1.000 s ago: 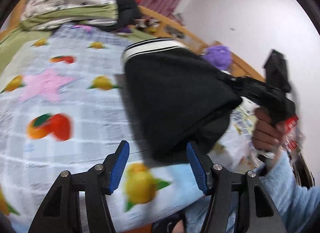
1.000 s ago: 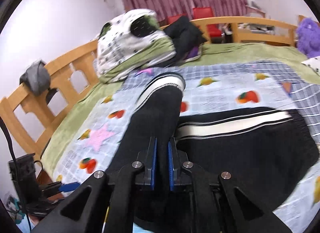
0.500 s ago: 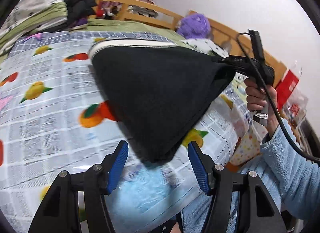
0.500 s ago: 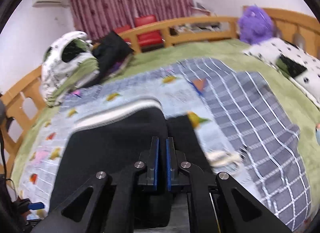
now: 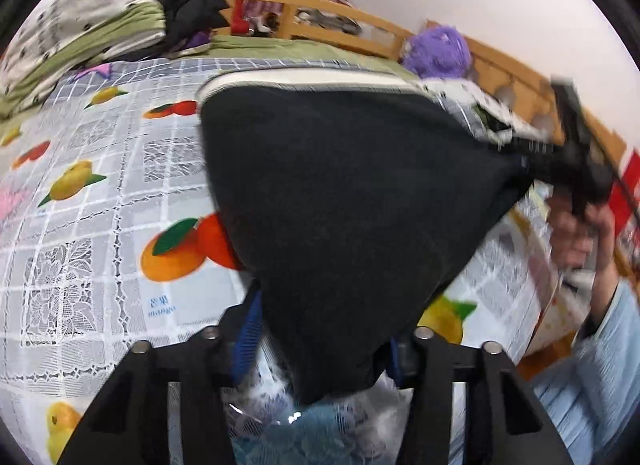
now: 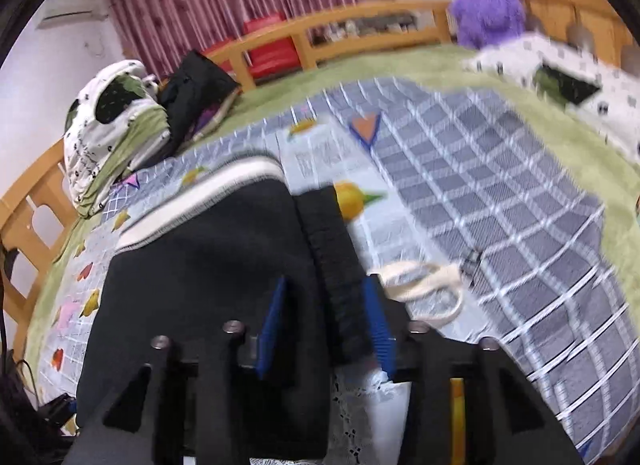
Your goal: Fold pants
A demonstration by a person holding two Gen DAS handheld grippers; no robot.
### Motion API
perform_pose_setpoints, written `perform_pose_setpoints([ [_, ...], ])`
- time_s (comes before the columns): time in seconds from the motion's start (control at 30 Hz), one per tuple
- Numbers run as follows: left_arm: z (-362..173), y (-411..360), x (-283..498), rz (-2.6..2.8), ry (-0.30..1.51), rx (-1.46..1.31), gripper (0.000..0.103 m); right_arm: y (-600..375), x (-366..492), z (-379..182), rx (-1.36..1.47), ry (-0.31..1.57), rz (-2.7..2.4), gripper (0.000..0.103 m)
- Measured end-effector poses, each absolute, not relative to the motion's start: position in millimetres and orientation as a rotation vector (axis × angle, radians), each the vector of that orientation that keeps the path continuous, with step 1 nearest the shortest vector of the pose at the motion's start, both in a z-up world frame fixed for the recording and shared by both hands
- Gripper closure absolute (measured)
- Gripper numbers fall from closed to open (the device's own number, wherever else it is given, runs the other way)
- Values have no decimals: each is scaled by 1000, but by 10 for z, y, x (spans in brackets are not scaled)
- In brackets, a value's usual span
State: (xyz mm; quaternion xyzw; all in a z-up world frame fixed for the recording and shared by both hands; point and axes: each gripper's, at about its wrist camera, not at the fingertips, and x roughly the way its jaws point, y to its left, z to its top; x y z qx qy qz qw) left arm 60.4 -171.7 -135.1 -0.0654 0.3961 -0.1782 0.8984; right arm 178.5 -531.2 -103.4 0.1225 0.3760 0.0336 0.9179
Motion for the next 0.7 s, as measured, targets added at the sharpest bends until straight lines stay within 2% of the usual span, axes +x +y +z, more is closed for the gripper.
perform_pose_setpoints([
  [0.07, -1283, -1627, 611, -351, 785, -159, 72, -5276, 1780, -1102, 265, 784, 84, 69],
  [0.1, -1253, -1557, 617, -342, 772, -184, 75, -5232, 1761, -1098, 269, 788, 114, 85],
  [0.13, -1236, -1488, 627, -339, 766, -211, 76, -5187, 1748, -1095, 272, 798, 134, 89],
  [0.3, -1179, -983, 641, -345, 748, -315, 81, -4783, 1574, -1079, 247, 814, 140, 92],
  [0.53, -1151, -146, 343, -296, 712, -316, 81, -4082, 1220, -1151, 263, 849, 295, 93],
  [0.7, -1297, 194, 226, -258, 749, -375, 80, -3576, 1022, -1226, 199, 841, 325, 91],
])
